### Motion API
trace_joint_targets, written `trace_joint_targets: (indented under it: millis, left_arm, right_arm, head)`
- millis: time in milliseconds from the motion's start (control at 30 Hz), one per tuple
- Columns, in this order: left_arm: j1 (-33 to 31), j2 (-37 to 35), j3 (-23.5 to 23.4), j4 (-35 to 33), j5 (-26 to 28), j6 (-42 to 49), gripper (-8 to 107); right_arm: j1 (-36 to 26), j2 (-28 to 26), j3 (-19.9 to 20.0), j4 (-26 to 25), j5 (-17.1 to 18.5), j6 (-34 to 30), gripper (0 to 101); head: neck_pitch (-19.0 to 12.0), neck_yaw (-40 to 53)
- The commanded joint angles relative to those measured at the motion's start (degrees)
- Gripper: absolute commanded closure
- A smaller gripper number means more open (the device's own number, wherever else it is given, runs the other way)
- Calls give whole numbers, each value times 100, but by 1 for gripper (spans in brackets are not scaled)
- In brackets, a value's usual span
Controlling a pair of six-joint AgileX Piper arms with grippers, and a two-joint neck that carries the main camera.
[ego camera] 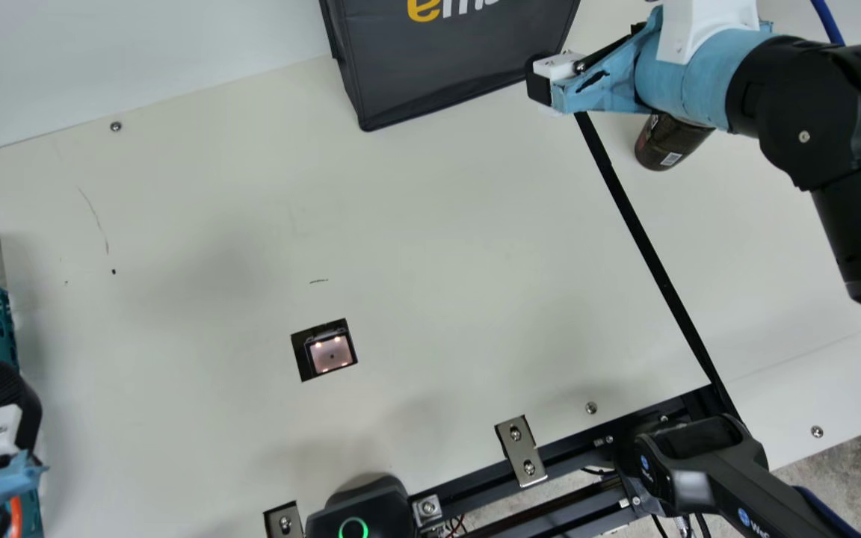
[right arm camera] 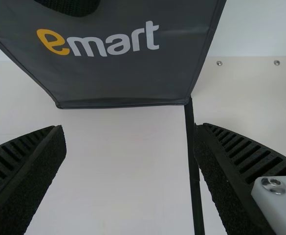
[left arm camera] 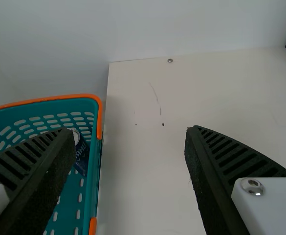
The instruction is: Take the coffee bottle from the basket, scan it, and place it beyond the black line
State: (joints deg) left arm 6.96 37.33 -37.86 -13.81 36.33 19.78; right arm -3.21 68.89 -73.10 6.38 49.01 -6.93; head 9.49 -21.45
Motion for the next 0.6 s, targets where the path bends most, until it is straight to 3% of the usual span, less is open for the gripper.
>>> trace_joint_targets:
  millis: [0, 567]
  left_arm:
    - [0, 0, 0, 0, 0, 0, 9]
    - [0, 0, 0, 0, 0, 0, 9]
  right_arm:
    - [14, -3, -13, -13, -2, -4, 10]
    - [-19, -110, -127, 51, -4, -99, 10]
  head:
    - [-157, -13]
    - [-157, -13]
